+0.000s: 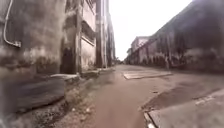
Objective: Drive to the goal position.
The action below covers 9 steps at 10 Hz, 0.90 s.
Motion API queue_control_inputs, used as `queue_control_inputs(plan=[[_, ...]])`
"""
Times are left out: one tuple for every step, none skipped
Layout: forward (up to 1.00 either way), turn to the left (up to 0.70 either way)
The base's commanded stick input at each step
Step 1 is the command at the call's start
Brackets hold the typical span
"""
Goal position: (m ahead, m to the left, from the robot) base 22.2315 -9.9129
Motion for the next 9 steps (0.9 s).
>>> queue_control_inputs(plan=[[0.7, 0.0], [0.7, 0.0], [0.7, 0.0], [0.7, 0.0], [0.7, 0.0], [0.76, 0.0], [0.85, 0.0], [0.85, 0.0], [0.87, 0.0]])
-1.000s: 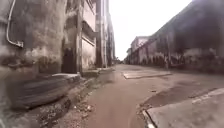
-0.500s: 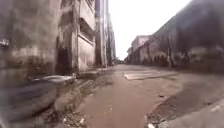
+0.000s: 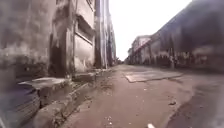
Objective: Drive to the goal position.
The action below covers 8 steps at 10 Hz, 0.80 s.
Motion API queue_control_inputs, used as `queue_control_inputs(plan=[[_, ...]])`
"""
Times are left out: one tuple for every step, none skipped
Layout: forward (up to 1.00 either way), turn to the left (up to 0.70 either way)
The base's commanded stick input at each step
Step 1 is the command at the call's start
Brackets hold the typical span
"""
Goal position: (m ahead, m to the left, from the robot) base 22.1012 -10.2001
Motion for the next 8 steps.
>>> queue_control_inputs(plan=[[0.96, 0.0], [1.0, 0.0], [1.0, 0.0], [1.0, 0.0], [1.0, 0.0], [1.0, 0.0], [1.0, 0.0], [1.0, 0.0]])
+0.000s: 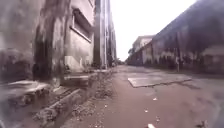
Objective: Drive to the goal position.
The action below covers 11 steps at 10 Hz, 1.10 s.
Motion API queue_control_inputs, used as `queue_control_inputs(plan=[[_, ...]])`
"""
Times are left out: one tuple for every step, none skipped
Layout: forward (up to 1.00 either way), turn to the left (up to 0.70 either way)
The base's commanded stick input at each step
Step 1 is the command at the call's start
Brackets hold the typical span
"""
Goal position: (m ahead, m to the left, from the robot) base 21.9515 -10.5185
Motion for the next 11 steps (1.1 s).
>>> queue_control_inputs(plan=[[1.0, 0.0], [1.0, 0.0], [1.0, 0.0], [1.0, 0.0], [1.0, 0.0], [1.0, 0.0], [1.0, 0.0], [1.0, -0.01], [1.0, -0.14], [1.0, -0.15], [1.0, -0.03]])
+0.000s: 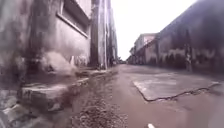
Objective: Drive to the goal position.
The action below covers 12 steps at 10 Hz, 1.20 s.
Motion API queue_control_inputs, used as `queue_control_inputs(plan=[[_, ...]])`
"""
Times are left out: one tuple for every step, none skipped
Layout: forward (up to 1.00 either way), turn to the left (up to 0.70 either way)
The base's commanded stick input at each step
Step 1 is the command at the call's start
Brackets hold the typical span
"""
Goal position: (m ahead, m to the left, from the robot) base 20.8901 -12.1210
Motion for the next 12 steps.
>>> queue_control_inputs(plan=[[1.0, 0.0], [1.0, 0.0], [1.0, -0.09], [1.0, -0.2], [1.0, -0.02], [1.0, 0.0], [1.0, 0.0], [1.0, -0.07], [1.0, -0.18], [1.0, -0.12], [1.0, 0.0], [1.0, 0.0]])
